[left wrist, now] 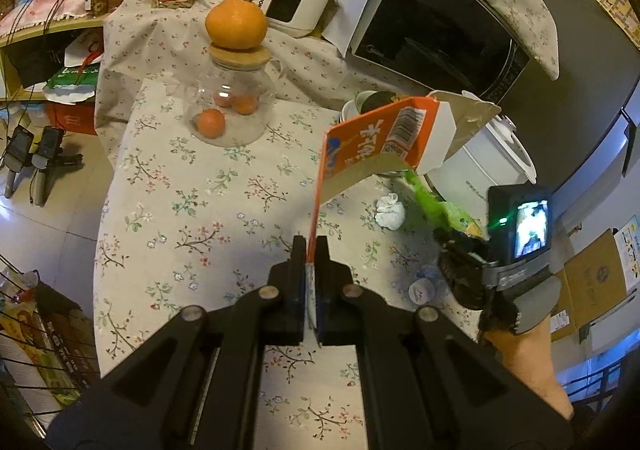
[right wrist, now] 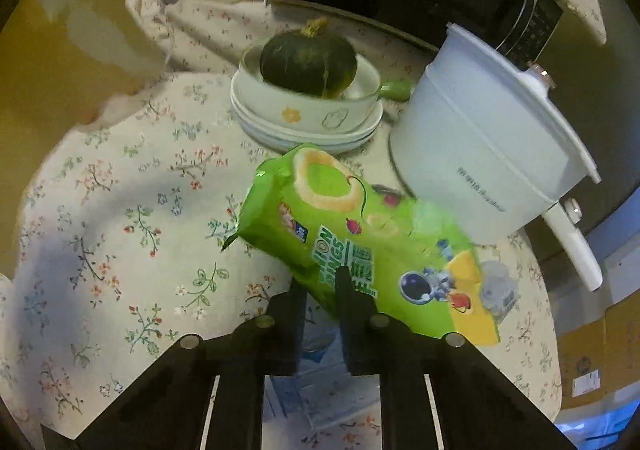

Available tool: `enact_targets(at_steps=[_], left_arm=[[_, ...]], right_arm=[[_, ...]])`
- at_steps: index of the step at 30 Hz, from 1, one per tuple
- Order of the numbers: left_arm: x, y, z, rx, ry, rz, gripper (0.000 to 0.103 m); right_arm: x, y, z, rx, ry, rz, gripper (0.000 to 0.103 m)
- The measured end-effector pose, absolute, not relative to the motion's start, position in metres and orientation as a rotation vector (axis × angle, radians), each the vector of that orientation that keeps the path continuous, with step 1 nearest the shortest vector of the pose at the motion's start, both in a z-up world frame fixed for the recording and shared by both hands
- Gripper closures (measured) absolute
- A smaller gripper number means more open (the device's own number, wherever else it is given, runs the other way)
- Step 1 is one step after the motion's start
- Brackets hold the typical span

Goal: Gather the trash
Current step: 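Grasp the torn orange carton with the left gripper while the right grasps the green snack bag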

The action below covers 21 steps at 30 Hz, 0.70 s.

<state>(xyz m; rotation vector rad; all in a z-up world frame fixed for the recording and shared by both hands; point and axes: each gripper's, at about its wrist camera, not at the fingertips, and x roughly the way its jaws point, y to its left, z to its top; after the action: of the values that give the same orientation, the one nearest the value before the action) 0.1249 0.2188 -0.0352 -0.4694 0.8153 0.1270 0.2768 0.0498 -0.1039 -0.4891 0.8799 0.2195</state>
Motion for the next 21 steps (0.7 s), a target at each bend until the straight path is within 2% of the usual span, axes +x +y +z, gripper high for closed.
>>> enact_targets(at_steps=[7, 15, 21], left_arm=[[0.125, 0.21, -0.034, -0.494, 0.82, 0.098, 0.099], [0.129, 0.186, -0.031, -0.493, 0.828, 0.035, 0.099], [0.131, 0.157, -0.031, -0.468, 0.843, -0.03, 0.099]], right_arm=[[0.265, 0.03, -0.068, -0.465, 0.83, 0.228, 0.098], [0.244, -0.026, -0.021, -0.254, 0.826, 0.276, 0.099], [0.221, -0.062, 0.001, -0.196, 0.802, 0.273, 0.099]])
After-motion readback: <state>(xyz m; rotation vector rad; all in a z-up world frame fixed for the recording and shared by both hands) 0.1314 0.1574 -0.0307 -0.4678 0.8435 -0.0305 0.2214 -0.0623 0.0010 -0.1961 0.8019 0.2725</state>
